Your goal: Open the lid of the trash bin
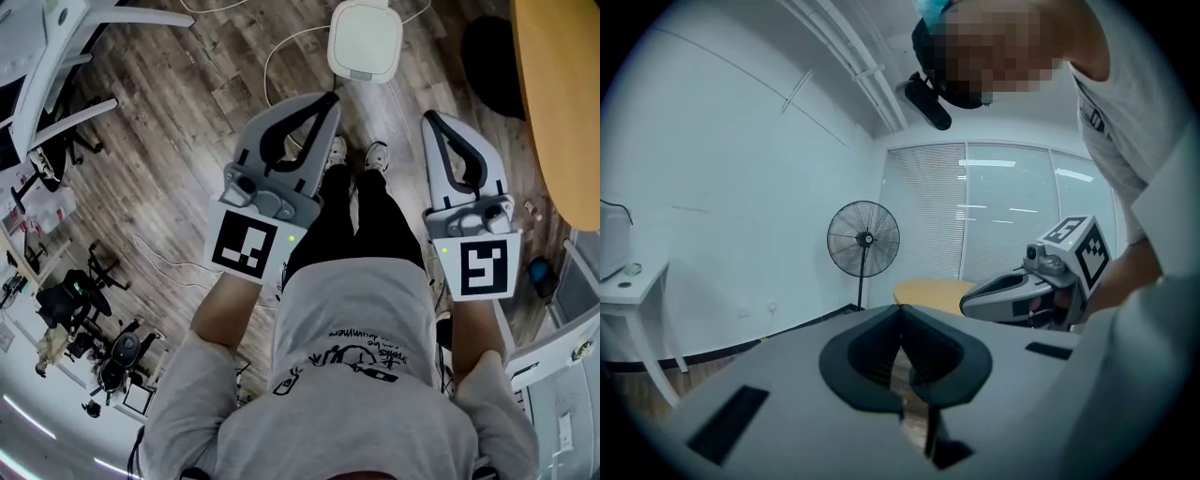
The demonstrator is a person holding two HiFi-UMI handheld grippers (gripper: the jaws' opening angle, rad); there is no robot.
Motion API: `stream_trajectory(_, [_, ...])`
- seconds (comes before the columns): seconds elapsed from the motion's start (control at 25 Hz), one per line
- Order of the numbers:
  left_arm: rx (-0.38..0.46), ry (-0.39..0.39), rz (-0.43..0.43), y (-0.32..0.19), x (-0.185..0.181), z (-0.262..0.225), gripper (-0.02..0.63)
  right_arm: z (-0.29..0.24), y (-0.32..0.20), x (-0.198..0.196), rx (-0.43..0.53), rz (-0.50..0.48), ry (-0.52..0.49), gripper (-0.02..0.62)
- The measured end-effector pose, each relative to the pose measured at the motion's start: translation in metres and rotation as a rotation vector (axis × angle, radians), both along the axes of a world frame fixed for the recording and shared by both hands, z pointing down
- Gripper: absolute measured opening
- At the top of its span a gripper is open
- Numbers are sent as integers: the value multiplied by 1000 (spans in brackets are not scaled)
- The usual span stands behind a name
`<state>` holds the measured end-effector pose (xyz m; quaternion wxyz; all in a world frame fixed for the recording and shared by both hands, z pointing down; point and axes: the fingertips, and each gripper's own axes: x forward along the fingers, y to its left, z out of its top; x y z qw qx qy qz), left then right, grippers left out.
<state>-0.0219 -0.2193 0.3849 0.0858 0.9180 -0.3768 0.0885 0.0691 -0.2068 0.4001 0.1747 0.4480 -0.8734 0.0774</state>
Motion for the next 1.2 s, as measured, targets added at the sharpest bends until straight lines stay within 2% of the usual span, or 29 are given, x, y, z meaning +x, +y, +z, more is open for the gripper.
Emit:
stream_trajectory(0.64, [-53,-53,25,-12,4,124,15,130,-12,-7,-71,-44,114,31])
stream_trajectory(0.92, [-62,-80,35,-20,4,168,15,187,-15,-9,-94,-88,204,35])
stream_trajectory(1.2, [-118,-87,39,-23,4,220,15,252,-18,-17,-133,-136,286,41])
